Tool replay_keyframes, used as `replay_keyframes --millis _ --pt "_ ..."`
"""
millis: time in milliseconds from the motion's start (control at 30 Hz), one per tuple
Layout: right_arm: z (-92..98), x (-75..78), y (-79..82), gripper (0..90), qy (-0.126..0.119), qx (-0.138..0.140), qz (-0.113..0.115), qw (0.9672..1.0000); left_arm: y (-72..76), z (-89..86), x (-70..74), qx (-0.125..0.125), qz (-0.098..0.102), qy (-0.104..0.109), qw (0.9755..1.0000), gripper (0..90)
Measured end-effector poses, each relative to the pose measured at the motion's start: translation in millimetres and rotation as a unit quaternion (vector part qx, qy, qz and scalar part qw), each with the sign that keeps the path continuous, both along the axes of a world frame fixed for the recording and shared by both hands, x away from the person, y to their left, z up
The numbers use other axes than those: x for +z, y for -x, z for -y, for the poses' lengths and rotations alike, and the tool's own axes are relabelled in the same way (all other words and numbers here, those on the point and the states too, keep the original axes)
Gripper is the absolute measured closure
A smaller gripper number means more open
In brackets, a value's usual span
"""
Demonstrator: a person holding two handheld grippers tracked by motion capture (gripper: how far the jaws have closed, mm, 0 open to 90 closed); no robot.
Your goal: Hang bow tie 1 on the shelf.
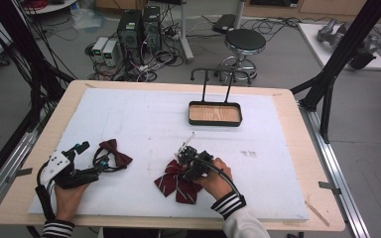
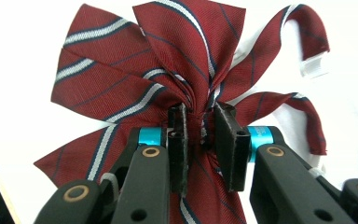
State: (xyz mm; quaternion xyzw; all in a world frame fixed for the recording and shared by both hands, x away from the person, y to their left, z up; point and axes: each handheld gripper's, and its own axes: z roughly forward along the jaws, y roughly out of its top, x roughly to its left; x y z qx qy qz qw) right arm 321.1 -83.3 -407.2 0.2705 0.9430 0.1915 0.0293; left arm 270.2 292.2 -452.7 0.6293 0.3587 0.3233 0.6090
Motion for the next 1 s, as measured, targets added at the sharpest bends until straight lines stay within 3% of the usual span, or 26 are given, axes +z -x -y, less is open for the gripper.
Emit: replay_keyframes --millis 233,500,533,600,633,700,767,833,1000 --pt "8.2 10.6 -0.2 76.2 -0.034 -0.015 0.027 0.9989 0.0 0.0 0.1 0.0 0.0 0.0 1.0 12.3" --pt "18.5 24.0 0.7 76.3 -0.079 -0.035 0.072 0.9937 0.0 0.0 0.0 0.0 0.0 0.0 1.0 12.3" --pt "21.9 28.3 1.0 76.3 -0.097 -0.046 0.086 0.9905 0.0 0.1 0.0 0.0 0.0 0.0 1.0 12.3" --pt "23.4 29.8 0.8 76.3 -0.103 -0.048 0.09 0.9894 0.0 0.0 0.0 0.0 0.0 0.0 1.0 12.3" --pt "27.4 33.3 0.5 76.2 -0.12 -0.056 0.103 0.9858 0.0 0.1 0.0 0.0 0.0 0.0 1.0 12.3" --pt "28.6 34.6 0.6 76.2 -0.125 -0.059 0.107 0.9846 0.1 0.0 0.0 0.0 0.0 0.0 1.0 12.3" --pt "34.0 39.2 1.0 76.2 -0.14 -0.069 0.123 0.98 0.1 0.1 0.0 0.0 0.0 0.0 1.0 12.3" --pt "35.1 40.1 1.2 76.2 -0.143 -0.071 0.127 0.979 0.1 0.1 -0.1 0.0 0.0 0.0 1.0 12.3" --pt "45.4 48.1 0.9 76.2 -0.167 -0.085 0.153 0.9703 0.2 0.1 0.0 0.001 0.0 0.0 1.0 12.3"
